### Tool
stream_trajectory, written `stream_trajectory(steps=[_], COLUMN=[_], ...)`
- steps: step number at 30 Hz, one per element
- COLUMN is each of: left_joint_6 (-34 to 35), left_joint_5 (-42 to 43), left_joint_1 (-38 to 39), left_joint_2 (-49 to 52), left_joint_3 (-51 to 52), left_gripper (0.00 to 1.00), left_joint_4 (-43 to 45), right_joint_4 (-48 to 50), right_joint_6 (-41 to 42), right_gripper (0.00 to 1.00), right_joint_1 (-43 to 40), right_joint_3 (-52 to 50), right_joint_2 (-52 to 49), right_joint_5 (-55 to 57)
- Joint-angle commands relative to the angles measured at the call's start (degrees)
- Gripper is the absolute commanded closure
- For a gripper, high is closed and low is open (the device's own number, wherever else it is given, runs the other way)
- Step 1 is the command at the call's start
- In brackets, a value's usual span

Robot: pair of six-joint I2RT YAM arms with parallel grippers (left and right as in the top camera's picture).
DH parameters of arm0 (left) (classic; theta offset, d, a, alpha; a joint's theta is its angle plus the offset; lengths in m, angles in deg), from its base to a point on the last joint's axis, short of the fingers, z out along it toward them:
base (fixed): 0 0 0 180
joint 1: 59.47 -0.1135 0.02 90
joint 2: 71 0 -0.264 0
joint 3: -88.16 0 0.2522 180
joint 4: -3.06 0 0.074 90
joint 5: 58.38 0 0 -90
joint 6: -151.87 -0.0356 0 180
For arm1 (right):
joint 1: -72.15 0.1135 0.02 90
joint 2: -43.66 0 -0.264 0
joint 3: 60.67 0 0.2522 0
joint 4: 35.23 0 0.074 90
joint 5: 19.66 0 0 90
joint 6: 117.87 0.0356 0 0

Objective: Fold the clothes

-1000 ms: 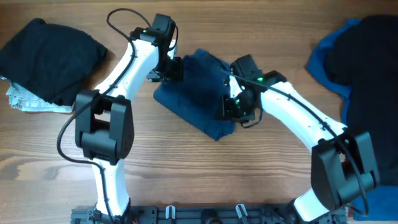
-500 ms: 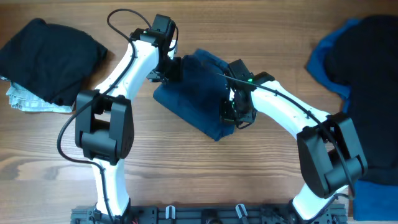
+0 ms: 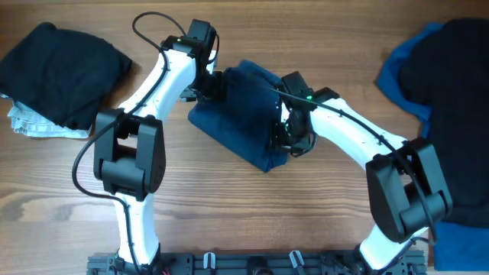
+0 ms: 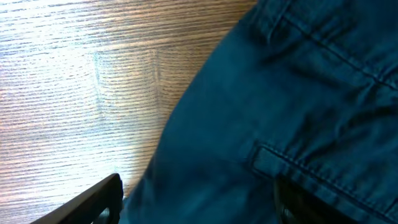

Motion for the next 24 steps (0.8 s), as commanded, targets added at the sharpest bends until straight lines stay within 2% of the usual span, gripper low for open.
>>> stream_trajectory(steps=[1,2,4,8,10,15,17,18,19,20,21,23,24], left_joint_6=[-0.1,-0.1,-0.1,-0.1,-0.1,-0.1,-0.1,-0.1,-0.1,-0.1,-0.1,-0.1,-0.1], left_joint_5=[-0.8,-0.8,-0.8,-0.8,-0.8,-0.8,-0.8,-0.8,-0.8,-0.8,-0.7,0.8,1.4], left_joint_1=[-0.5,-0.5,-0.5,-0.5,-0.5,-0.5,-0.5,-0.5,-0.5,-0.5,-0.5,-0.5,-0.5], left_joint_2=[0.9,0.9,0.9,0.9,0.9,0.9,0.9,0.9,0.9,0.9,1.1,2.2,2.9], left_joint_3=[0.5,0.5,0.5,0.5,0.5,0.5,0.5,0.5,0.5,0.5,0.5,0.5,0.6], left_gripper=[0.23,0.23,0.23,0.23,0.23,0.23,0.25,0.27,0.34,0.40,0.54,0.75,0.77], left_joint_4=[0.1,0.2,0.4,0.4,0.4,0.4,0.4,0.4,0.4,0.4,0.6,0.8,0.8], right_joint_4=[0.7,0.6,0.5,2.1,3.7,7.4,7.4,7.3,6.8,5.8,3.8,1.2,0.5], right_joint_6=[-1.2,-3.7,-3.2,0.7,3.5,6.5,6.4,6.1,5.8,5.8,5.7,4.2,4.0], right_gripper=[0.62,0.62,0.63,0.60,0.46,0.44,0.55,0.71,0.93,0.96,0.96,0.96,0.96], right_joint_1=[-0.3,-0.3,-0.3,-0.3,-0.3,-0.3,-0.3,-0.3,-0.3,-0.3,-0.3,-0.3,-0.3], right_joint_3=[0.0,0.0,0.1,0.0,0.0,0.0,-0.2,-0.4,-0.7,-0.7,-0.7,-0.7,-0.7], right_joint_2=[0.6,0.8,1.6,2.4,2.4,2.3,2.3,2.3,2.3,2.3,2.3,2.3,2.3], right_joint_5=[-5.7,-9.0,-10.0,-5.3,-4.2,-4.2,-4.2,-4.2,-3.7,-2.4,0.3,2.6,2.9])
